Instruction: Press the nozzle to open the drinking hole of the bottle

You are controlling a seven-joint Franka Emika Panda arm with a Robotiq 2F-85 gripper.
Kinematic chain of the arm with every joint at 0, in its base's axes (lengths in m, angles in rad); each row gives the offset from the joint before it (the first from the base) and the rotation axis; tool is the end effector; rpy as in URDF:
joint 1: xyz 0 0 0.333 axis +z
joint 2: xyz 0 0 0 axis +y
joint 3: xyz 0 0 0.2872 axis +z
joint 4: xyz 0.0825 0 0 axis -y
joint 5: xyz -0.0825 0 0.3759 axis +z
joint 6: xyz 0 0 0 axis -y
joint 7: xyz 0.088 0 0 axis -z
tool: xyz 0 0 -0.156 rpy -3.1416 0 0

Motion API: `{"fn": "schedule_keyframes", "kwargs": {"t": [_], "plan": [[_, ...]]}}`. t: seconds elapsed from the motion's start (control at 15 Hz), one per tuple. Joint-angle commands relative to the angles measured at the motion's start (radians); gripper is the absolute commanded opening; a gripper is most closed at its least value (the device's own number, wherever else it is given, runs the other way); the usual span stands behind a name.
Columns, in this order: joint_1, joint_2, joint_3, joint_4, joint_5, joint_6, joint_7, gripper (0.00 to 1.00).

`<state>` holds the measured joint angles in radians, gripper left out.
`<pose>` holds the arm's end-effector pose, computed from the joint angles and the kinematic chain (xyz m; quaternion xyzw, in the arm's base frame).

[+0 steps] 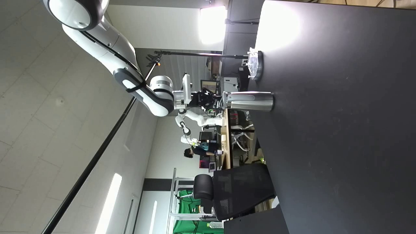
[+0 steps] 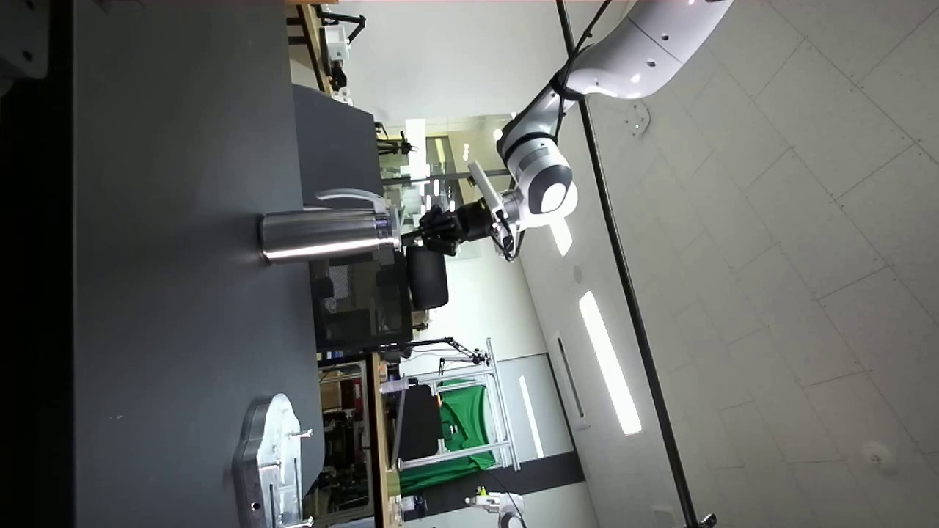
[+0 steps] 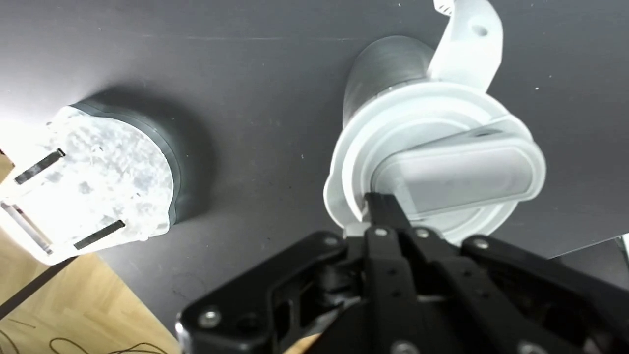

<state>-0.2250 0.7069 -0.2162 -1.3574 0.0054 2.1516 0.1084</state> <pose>0.6632 -0.2846 0.2537 0.9662 -0.2440 0.0394 0.0737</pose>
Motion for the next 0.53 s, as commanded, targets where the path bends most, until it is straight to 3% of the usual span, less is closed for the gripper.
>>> {"fn": "schedule_keyframes", "kwargs": {"t": [0.0,0.47], "plan": [[-0.024,0.062,0.01,0.07,0.008,-0.034,0.03,0.0],[-0.054,0.063,0.03,0.117,0.058,-0.069,0.027,0.0]]}}
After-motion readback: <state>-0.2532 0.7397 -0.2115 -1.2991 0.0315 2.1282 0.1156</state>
